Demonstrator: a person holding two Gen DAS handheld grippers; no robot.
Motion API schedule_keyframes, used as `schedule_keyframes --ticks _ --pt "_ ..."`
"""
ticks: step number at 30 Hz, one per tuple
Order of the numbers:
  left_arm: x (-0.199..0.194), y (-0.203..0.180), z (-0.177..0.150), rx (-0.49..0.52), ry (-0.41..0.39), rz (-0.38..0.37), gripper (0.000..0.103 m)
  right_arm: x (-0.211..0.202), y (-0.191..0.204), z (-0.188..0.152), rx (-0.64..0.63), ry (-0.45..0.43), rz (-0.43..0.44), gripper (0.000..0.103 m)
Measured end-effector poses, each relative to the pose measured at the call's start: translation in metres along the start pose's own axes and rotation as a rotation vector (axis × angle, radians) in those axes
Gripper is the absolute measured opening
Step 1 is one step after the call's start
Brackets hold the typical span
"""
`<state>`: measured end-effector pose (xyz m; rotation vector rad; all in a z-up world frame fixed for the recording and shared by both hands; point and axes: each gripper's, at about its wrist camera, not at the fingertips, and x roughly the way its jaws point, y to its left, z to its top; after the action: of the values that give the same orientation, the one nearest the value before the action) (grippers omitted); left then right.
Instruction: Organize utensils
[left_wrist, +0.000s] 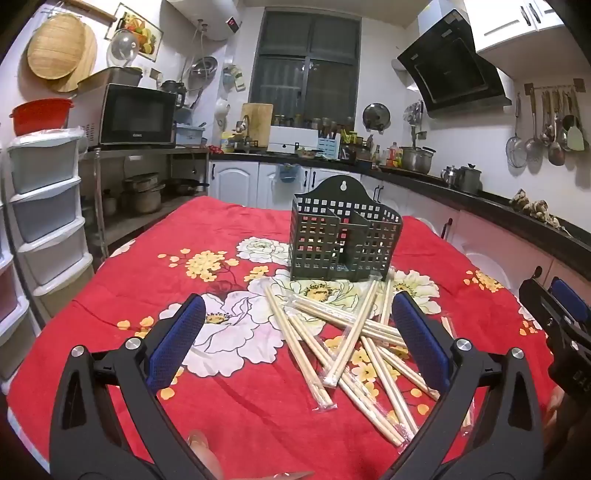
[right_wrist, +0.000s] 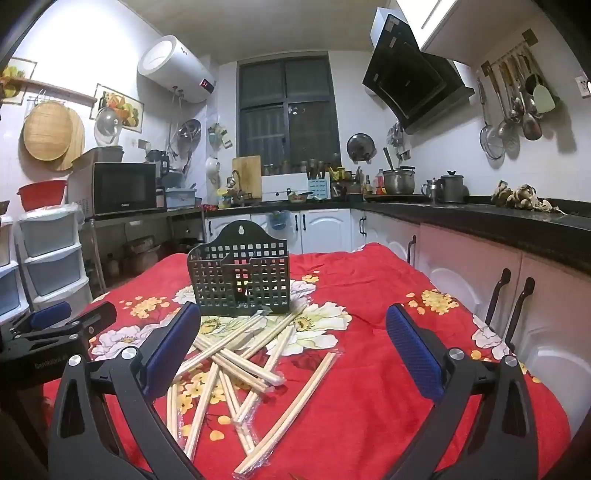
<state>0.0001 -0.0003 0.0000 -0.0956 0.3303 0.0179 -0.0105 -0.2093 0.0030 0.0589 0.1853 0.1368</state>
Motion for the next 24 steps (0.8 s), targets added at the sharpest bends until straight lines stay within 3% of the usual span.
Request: schedule_keyframes --ticks 24 --pt "-0.0004 0.0000 0.0002 -0.006 -0.003 -0.003 0.093 -0.0011 0.0000 0.0016 0.003 -0.001 0.001 0.097"
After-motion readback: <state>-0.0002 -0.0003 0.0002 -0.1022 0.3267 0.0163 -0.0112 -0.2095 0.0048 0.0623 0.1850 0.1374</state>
